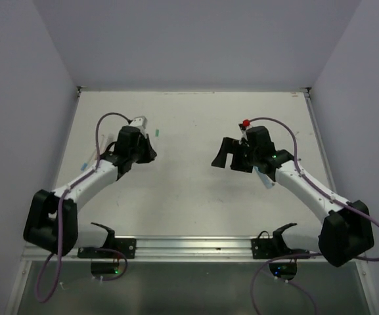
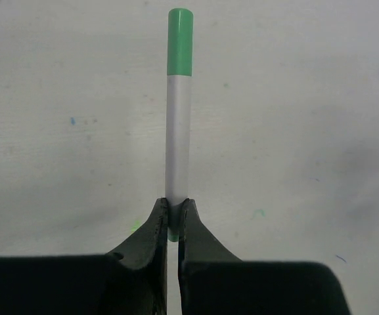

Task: Open the pen caps

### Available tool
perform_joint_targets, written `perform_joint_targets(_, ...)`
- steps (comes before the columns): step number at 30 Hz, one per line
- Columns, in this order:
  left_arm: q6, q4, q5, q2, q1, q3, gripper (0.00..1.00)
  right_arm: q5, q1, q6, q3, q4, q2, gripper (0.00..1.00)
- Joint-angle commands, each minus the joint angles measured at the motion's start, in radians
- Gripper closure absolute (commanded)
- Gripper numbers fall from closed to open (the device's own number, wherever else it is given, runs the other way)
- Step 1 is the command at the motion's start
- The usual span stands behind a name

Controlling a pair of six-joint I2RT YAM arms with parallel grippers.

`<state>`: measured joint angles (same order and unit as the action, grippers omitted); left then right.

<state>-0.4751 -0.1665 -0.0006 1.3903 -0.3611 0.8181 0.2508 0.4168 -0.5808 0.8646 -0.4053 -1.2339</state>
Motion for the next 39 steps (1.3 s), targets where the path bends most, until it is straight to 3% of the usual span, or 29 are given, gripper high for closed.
perform_joint_targets(1,-0.008,0.210,0.318,-0.164,-0.009,-0.165,1.00,0.064,0.092,-0.063,0.094,0.138,-0.116,0.03)
perform_joint_targets(3,-0.031,0.232,0.403,-0.249,-0.012,-0.218,1.00,0.061,0.122,-0.102,0.116,0.189,-0.182,0.05)
perform_joint_targets(9,-0.063,0.260,0.485,-0.398,-0.018,-0.376,1.00,0.050,0.178,-0.238,0.105,0.427,-0.251,0.17)
perform_joint_targets(11,-0.057,0.254,0.508,-0.418,-0.018,-0.399,1.00,0.059,0.226,-0.248,0.161,0.433,-0.318,0.25)
perform_joint_targets(20,-0.086,0.269,0.560,-0.501,-0.018,-0.455,1.00,-0.007,0.347,-0.301,0.263,0.528,-0.487,0.30)
perform_joint_targets(24,-0.094,0.266,0.573,-0.519,-0.018,-0.462,1.00,-0.018,0.359,-0.309,0.275,0.536,-0.522,0.42)
perform_joint_targets(33,-0.103,0.242,0.587,-0.533,-0.018,-0.464,1.00,-0.107,0.361,-0.291,0.240,0.554,-0.501,0.51)
perform_joint_targets(38,-0.112,0.242,0.587,-0.519,-0.018,-0.470,1.00,-0.093,0.363,-0.294,0.251,0.565,-0.519,0.71)
perform_joint_targets(39,-0.112,0.242,0.585,-0.519,-0.018,-0.468,1.00,-0.093,0.363,-0.292,0.251,0.565,-0.526,0.81)
